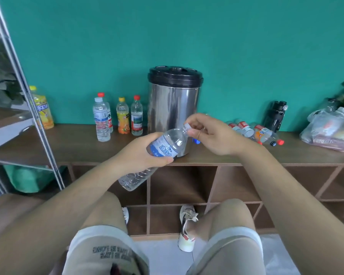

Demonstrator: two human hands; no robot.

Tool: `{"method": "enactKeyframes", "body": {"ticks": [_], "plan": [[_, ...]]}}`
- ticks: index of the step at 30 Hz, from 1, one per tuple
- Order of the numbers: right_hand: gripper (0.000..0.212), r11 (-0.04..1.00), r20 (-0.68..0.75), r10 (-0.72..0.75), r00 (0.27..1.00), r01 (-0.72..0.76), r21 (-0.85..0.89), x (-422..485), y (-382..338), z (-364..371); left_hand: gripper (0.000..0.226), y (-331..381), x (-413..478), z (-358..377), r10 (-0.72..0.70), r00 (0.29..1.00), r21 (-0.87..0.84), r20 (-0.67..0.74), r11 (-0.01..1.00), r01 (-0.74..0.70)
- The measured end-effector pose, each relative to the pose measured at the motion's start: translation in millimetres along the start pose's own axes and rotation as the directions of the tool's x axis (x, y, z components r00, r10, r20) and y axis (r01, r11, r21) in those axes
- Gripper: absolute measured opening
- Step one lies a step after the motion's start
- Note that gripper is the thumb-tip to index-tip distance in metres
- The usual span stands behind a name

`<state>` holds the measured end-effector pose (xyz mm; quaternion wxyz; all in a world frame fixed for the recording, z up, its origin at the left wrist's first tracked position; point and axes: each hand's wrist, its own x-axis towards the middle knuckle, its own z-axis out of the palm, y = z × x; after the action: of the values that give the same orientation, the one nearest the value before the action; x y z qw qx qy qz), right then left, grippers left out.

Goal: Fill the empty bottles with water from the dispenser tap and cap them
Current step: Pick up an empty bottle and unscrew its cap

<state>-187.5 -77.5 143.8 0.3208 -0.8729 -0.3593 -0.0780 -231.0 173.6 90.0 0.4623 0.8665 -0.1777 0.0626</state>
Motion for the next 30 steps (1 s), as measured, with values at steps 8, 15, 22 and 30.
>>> {"method": "enactKeyframes", "body": {"ticks": [8,15,22,30], "plan": [[0.024,0.929,-0.032,0.094,0.995,-0.077,0.361,1,27,8,0.051,-47,5,41,-0.124,0.985,-0.316,0.122,0.936,0.157],[0.012,0.840,-0.154,0.407,0.900,-0.303,0.451,14,67,65,0.055,-112,18,91,-0.296,0.944,-0.378,0.143,0.865,0.329],[0.021,0.713,-0.298,0.519,0.801,-0.214,0.667,37,106,121,0.065,-183,37,141,-0.455,0.880,-0.403,0.137,0.786,0.469],[0.023,0.967,-0.430,0.190,0.883,-0.092,0.238,61,132,130,0.065,-221,72,162,-0.504,0.863,-0.444,0.028,0.767,0.463]]}}
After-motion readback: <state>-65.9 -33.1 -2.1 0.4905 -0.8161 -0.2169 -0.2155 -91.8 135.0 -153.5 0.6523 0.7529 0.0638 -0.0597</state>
